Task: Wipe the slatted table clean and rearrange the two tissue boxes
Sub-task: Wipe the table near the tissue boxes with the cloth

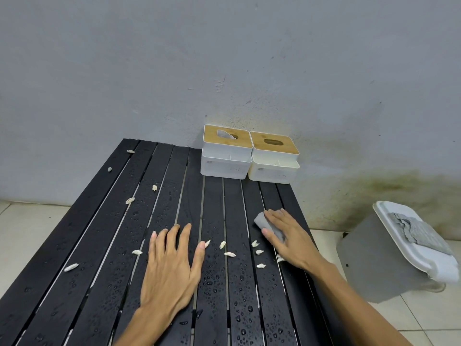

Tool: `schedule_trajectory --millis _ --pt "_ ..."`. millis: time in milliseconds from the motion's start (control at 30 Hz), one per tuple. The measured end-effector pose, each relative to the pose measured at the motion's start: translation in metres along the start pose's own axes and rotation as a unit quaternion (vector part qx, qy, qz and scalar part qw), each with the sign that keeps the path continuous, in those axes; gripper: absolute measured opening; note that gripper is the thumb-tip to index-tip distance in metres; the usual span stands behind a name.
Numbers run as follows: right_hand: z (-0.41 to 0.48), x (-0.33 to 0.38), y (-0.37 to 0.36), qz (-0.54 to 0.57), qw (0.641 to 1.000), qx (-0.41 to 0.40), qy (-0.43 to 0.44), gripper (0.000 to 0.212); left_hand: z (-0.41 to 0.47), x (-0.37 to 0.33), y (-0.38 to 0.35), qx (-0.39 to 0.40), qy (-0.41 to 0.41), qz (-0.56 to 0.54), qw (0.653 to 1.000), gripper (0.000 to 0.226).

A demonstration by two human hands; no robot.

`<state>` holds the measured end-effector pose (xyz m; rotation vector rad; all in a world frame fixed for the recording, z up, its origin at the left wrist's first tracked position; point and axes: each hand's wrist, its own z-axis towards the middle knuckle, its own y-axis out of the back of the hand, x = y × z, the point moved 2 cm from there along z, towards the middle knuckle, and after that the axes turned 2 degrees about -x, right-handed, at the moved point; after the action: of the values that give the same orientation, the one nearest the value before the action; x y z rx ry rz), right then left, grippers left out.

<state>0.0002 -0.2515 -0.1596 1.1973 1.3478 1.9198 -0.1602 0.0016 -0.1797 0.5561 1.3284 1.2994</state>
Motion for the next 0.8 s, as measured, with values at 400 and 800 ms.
schedule_trajectory --millis 400,800 --pt "-0.024 0.009 0.025 0.299 0.924 -0.205 -0.122 0.031 0.001 0.001 0.0 -0.002 -0.007 0.005 1.0 0.066" --pt "0.031 -0.016 -0.015 -0.102 0.988 -0.057 -0.097 0.062 0.023 0.002 -0.009 -0.02 -0.015 0.009 1.0 0.061"
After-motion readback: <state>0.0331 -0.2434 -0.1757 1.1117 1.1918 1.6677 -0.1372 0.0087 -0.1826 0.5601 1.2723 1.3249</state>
